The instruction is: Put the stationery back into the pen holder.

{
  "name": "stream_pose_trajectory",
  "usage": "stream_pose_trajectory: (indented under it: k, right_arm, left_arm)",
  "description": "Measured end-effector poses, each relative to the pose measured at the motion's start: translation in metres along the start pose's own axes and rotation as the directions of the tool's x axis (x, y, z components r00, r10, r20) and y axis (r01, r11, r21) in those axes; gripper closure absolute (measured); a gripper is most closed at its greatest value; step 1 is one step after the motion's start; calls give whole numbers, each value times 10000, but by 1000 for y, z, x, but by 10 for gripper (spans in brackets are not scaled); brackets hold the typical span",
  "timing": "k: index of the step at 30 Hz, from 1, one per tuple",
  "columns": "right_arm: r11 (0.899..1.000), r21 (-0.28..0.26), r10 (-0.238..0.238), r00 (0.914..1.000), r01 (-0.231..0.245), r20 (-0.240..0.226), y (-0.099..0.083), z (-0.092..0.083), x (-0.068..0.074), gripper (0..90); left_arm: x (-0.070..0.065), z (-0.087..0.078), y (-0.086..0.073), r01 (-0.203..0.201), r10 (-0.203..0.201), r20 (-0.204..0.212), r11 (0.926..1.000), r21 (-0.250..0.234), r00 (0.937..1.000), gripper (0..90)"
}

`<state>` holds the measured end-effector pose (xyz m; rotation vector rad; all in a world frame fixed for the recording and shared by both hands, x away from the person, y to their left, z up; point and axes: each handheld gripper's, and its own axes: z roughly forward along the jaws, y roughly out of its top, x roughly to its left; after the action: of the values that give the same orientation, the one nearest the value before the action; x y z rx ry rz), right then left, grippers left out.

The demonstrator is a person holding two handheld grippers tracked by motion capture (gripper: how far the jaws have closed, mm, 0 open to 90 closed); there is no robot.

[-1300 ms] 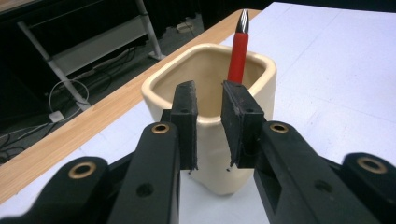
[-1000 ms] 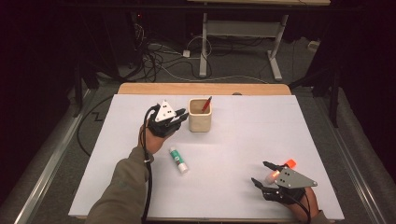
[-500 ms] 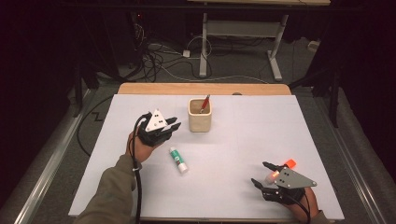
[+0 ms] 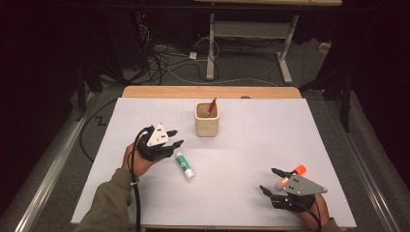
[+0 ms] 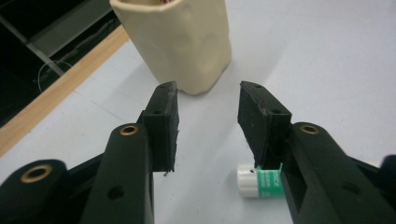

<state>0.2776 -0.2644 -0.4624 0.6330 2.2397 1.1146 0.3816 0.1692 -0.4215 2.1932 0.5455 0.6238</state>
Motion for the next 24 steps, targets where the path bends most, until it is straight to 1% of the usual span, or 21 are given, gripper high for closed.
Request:
stream_pose_trajectory:
  k: [3,4,6,8,9,11,15,17,20,21,22,23,24]
  right_arm:
    - [10000,7,5,10000,-5,-8,0,0,0,323]
    - [10000,13,-2,10000,2,-10,0,0,0,323]
    - [10000,29,-5,10000,5,-9,0,0,0,323]
    - [10000,47,-15,10000,15,-17,0,0,1,323]
    - [10000,47,-18,10000,18,-16,0,1,1,323]
    - [10000,38,-4,10000,4,-24,0,1,1,323]
    - [10000,54,-8,10000,8,-44,0,1,1,323]
    - [10000,59,-10,10000,11,-64,0,1,1,323]
    - [10000,76,18,10000,-17,-58,0,1,1,323]
    - [10000,82,28,10000,-27,-57,0,1,1,323]
    - [10000,89,37,10000,-36,-59,0,1,1,323]
    - [10000,89,37,10000,-36,-71,0,1,1,324]
    - [9999,95,36,10000,-35,-75,0,1,1,324]
  left_arm:
    - [-3,-2,-4,26,-27,-20,10000,-9,10000,544]
    - [-3,-3,-6,47,-47,1,10000,53,10000,523]
    - [-5,-3,-8,-61,61,6,9998,169,10000,501]
    - [-6,-4,-10,-116,116,29,9995,283,9999,499]
    - [-6,-5,-10,-156,154,46,9993,333,9999,475]
    - [-7,-7,-11,-194,192,90,9995,251,9998,463]
    - [-10,-9,-11,-461,455,147,9979,452,9989,430]
    - [-12,-10,-10,-663,651,207,9959,613,9977,406]
    - [-13,-11,-10,-864,838,384,9938,695,9957,405]
    - [-13,-12,-10,-970,922,623,9922,783,9938,402]
    - [-14,-11,-10,-1070,1017,615,9901,903,9929,381]
    - [-15,-11,-9,-1216,1158,601,9872,1034,9915,335]
    - [-16,-11,-8,-1414,1338,694,9826,1204,9886,318]
